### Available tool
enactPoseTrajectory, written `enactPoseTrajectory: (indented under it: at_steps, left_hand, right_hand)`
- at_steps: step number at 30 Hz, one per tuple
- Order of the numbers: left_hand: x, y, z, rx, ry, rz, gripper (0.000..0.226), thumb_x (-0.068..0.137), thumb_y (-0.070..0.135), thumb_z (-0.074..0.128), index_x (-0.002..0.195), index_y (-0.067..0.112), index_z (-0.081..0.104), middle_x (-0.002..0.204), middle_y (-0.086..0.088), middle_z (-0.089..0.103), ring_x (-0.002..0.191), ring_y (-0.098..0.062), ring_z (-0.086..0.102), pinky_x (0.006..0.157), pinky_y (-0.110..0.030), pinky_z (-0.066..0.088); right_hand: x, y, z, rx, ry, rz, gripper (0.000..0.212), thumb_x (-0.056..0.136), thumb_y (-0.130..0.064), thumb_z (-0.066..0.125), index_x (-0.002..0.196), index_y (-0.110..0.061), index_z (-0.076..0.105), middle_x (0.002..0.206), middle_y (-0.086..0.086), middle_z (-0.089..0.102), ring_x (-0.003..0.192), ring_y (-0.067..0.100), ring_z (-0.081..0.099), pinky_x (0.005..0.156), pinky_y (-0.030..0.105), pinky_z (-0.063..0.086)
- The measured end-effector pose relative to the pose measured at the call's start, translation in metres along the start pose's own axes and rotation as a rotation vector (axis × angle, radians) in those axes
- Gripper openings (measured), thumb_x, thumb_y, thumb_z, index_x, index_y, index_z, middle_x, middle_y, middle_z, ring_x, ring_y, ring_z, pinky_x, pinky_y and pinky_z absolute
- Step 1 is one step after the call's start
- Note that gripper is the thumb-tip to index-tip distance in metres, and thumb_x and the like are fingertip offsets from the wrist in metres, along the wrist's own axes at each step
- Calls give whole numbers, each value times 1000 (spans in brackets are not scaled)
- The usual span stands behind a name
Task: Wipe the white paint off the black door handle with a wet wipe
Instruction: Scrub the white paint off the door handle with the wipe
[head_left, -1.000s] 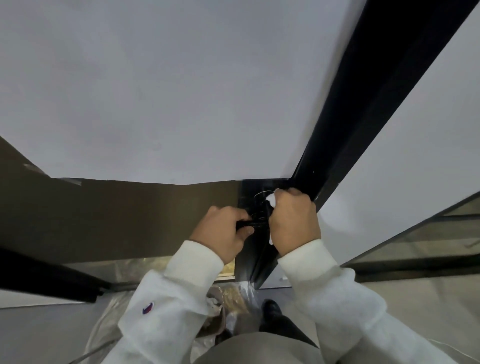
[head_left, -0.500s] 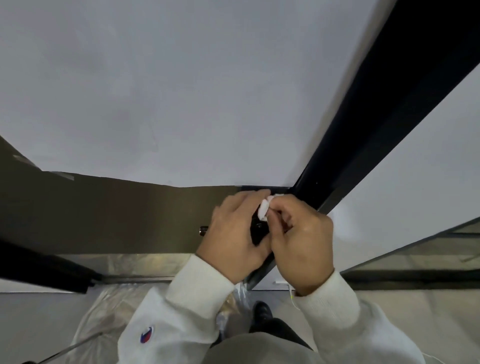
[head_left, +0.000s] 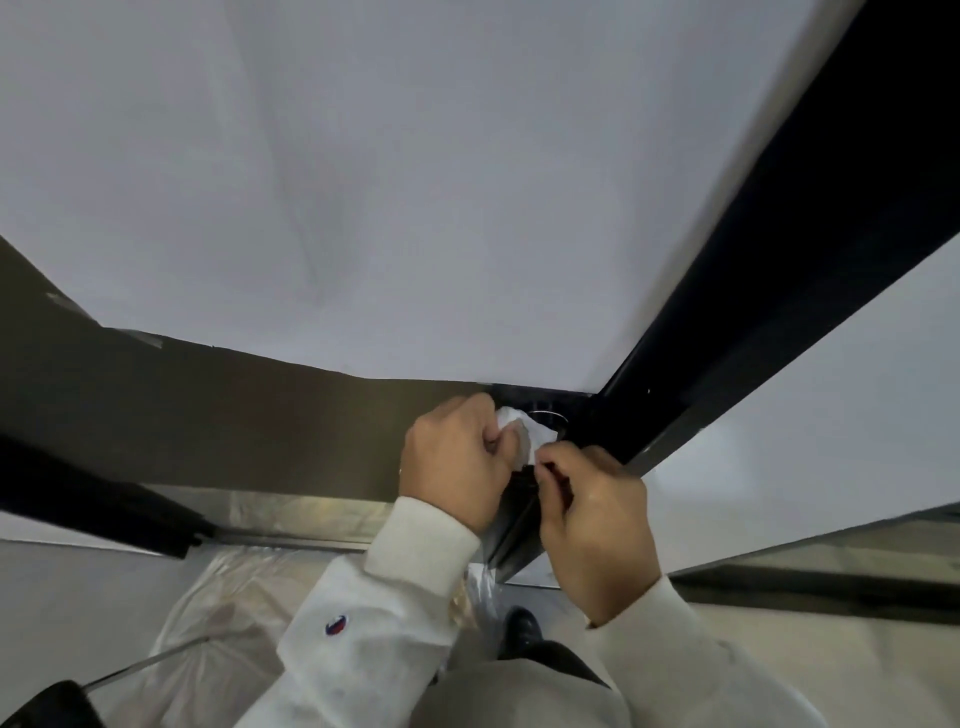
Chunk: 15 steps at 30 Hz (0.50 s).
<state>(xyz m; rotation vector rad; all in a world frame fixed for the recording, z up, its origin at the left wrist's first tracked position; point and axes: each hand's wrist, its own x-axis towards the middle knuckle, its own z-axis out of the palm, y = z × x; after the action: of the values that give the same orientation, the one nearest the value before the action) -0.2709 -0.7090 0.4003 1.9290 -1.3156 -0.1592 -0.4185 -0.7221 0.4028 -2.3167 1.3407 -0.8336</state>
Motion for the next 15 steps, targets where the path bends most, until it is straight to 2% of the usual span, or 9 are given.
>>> enactPoseTrajectory:
  at_steps: [2, 4, 7, 9, 12, 14, 15]
  left_hand:
    - [0, 4, 4, 15, 10, 3, 35, 84, 34, 70, 63, 16, 48, 54, 4, 51, 49, -20, 49, 48, -32, 43]
    - [-2, 8, 10, 8, 6, 11, 29, 87, 34, 66, 67, 18, 52, 54, 3, 52, 48, -22, 50, 47, -33, 44]
    - [-9, 11, 18, 11, -2, 81, 15, 88, 25, 64, 75, 18, 64, 61, 2, 60, 53, -22, 56, 50, -35, 45]
    - [-12, 11, 17, 6, -8, 147, 16, 89, 25, 58, 81, 18, 70, 68, 1, 66, 60, -20, 61, 55, -33, 46]
    - [-6, 11, 13, 4, -75, 129, 30, 89, 35, 45, 74, 18, 65, 64, 0, 63, 59, -23, 59, 55, -36, 44]
    - [-2, 8, 12, 70, -159, 43, 39, 87, 42, 33, 70, 17, 57, 62, -3, 62, 60, -29, 57, 56, -35, 36]
    - [0, 6, 12, 141, -216, 0, 37, 85, 42, 29, 71, 17, 53, 65, -5, 63, 63, -33, 56, 58, -34, 31]
  right_hand:
    - [3, 6, -4, 36, 57, 0, 11, 87, -4, 70, 86, -14, 72, 74, 3, 64, 62, 18, 61, 59, 27, 49]
    - [2, 7, -5, 21, 107, -46, 11, 85, 0, 71, 90, -10, 75, 80, 6, 66, 65, 20, 63, 61, 28, 52]
    - [0, 7, 1, -17, 140, -117, 23, 93, -8, 61, 111, -2, 74, 107, 14, 68, 88, 26, 68, 81, 33, 57]
    - [3, 9, 9, -47, 70, -119, 38, 93, -18, 50, 121, -2, 69, 120, 15, 65, 103, 30, 65, 92, 37, 55]
    - [9, 10, 20, 13, -44, -57, 36, 91, -15, 55, 125, -8, 62, 123, 14, 60, 105, 33, 61, 86, 44, 57]
    - [13, 6, 21, 87, -27, -27, 28, 94, -15, 56, 122, -19, 55, 117, 15, 60, 96, 36, 63, 80, 45, 58]
    - [15, 6, 20, 106, -4, -24, 24, 96, -17, 53, 119, -19, 59, 114, 15, 61, 92, 35, 65, 78, 44, 59]
